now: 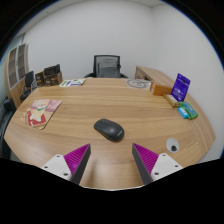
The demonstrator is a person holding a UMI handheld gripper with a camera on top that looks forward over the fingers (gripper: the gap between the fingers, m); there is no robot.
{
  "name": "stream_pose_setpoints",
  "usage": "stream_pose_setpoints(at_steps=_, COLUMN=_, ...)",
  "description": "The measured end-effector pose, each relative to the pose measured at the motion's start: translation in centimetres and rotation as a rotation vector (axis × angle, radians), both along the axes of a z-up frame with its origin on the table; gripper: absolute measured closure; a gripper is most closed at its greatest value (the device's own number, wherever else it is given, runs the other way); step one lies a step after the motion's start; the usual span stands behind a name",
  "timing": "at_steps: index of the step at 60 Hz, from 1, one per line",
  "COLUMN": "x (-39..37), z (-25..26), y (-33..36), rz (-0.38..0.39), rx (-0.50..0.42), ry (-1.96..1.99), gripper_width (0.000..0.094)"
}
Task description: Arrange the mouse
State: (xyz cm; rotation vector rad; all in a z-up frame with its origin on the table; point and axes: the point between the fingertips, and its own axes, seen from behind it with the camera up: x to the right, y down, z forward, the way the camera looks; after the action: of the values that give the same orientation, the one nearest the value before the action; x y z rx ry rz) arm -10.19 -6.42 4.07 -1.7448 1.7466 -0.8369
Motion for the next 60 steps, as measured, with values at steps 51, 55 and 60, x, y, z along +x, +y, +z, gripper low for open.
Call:
stream_pose_setpoints(at_steps=51, x=14.7, z=-5.9, y=-4.0, rz=-0.037, rx=0.025, ry=0.021, gripper_width=0.0068)
stream_pose_setpoints(at_steps=55, x=14.9, z=-6.0, y=-4.3, rz=-0.048, rx=0.026, ry=0.026, gripper_width=0.0065)
stream_pose_setpoints(at_steps=60, x=14.9, z=-6.0, y=-4.4, rz=-0.06, rx=0.027, ry=0.034, gripper_width=0.007)
